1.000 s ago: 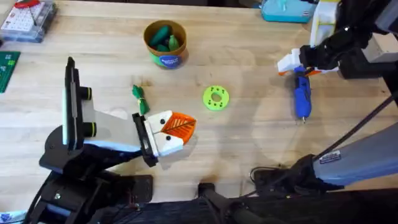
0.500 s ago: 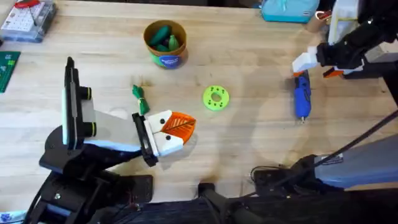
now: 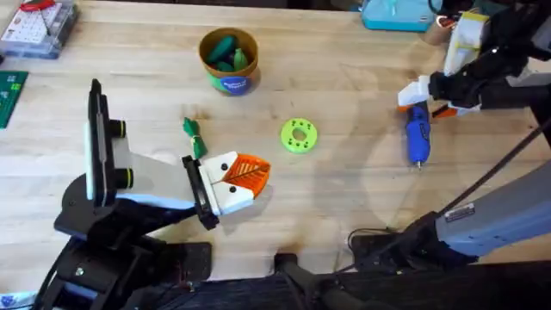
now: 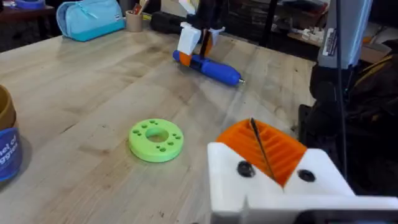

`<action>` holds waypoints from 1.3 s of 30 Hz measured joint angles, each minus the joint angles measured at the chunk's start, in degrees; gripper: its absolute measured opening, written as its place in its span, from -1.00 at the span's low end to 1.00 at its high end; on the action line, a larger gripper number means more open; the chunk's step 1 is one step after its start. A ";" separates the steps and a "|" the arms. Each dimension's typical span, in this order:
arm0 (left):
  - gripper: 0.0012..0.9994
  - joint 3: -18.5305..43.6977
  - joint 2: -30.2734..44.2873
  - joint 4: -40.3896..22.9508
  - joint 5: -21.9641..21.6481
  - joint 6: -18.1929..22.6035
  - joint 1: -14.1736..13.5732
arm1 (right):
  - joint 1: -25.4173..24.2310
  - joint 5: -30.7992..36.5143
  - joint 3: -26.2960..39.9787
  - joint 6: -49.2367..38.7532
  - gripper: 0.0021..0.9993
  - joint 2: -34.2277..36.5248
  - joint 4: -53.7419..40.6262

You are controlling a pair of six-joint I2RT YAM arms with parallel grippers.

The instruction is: Pick up the gripper from the table and insert it into the empty holder that is missing its gripper. Then pick up a screw, insert it into the mounting hole, and use the screwdriver to tighten it. Finally, clean up the table by picking up the vegetable and placing it into the bucket.

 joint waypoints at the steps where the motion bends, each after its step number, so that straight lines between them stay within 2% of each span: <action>1: -0.97 0.00 0.00 0.01 -0.07 0.00 0.00 | 0.23 -0.17 -0.01 -0.06 0.96 0.67 0.05; 4: -0.97 0.00 0.00 0.01 -0.11 -0.02 0.00 | 0.47 -0.20 -0.04 -0.25 0.94 2.55 0.06; 6: -0.97 0.00 0.00 0.01 -0.12 -0.01 0.00 | 0.43 -0.05 -0.02 -0.25 0.85 2.68 0.19; 7: -0.97 0.00 0.00 0.01 -0.13 -0.01 0.00 | 0.39 0.20 -0.02 -0.33 0.74 2.69 0.24; 11: -0.97 0.00 0.00 0.03 -0.30 -0.02 0.00 | 0.13 0.76 -0.02 -0.73 0.13 2.86 0.81; 15: -0.97 0.00 0.00 0.03 -0.33 -0.02 0.00 | 0.02 0.80 -0.02 -0.77 -0.79 3.22 1.57; 16: -0.97 0.00 0.00 0.03 -0.33 -0.02 0.00 | 0.02 0.72 -0.02 -0.64 -0.92 3.27 1.66; 28: -0.97 0.00 0.00 0.03 -0.33 -0.02 0.00 | 0.07 -2.38 1.69 -0.64 -0.95 2.55 -0.14; 39: -0.97 0.00 0.00 0.03 -0.33 -0.02 0.00 | 0.13 -8.60 5.03 1.32 -0.95 -9.88 -2.32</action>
